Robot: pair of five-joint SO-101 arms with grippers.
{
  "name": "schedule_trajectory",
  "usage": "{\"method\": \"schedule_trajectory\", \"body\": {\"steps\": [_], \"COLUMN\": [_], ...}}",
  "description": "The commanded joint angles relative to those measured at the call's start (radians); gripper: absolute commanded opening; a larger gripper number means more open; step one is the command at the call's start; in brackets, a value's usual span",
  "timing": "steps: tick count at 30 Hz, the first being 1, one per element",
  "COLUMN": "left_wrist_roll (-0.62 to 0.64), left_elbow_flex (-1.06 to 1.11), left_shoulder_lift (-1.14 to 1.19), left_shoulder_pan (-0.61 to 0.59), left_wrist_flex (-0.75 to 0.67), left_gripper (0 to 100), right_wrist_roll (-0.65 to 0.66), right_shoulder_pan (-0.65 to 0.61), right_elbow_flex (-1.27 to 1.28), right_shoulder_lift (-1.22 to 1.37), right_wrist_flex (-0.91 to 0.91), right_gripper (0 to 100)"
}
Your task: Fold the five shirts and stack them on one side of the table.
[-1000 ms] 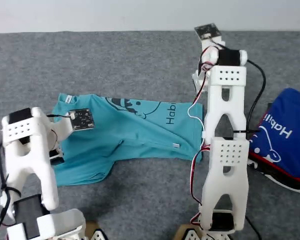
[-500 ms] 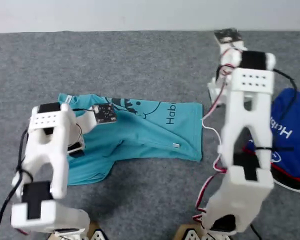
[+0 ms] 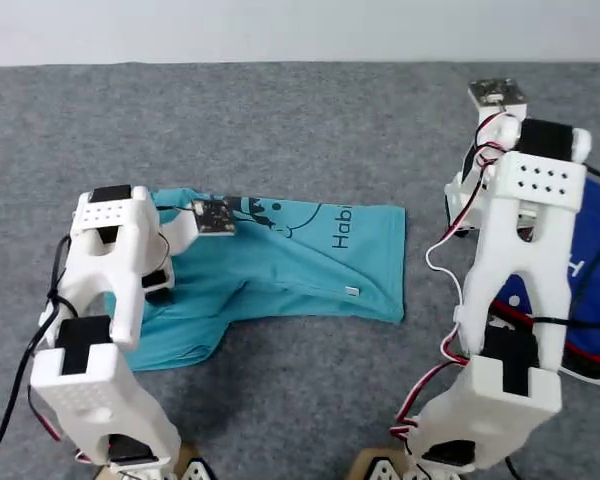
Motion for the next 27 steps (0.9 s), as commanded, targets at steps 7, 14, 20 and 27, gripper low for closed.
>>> {"method": "schedule_trajectory", "body": {"steps": [7,14,20,27], "left_wrist_roll": [-0.095,-0.143,-0.172,-0.212], "left_elbow_flex": [-0.03,0.025,0.062,0.073], "left_shoulder_lift": [-0.21,-0.333,-0.344,-0.342], "left_shoulder_pan": [0.051,0.041,-0.014,-0.094], "left_wrist_flex": [0.269,0.348,0.348,0.347], "left_gripper": [0,0,0,0], "right_wrist_roll": [-0.012,-0.012,-0.011,-0.008], "right_shoulder_pan": [0.013,0.016,0.016,0.013], "right_elbow_flex": [0.002,0.002,0.002,0.002], "right_shoulder_lift": [-0.056,-0.058,-0.064,-0.064], "right_wrist_flex": [0.039,0.039,0.041,0.041], "right_gripper": [24.2,24.2,24.2,24.2]}}
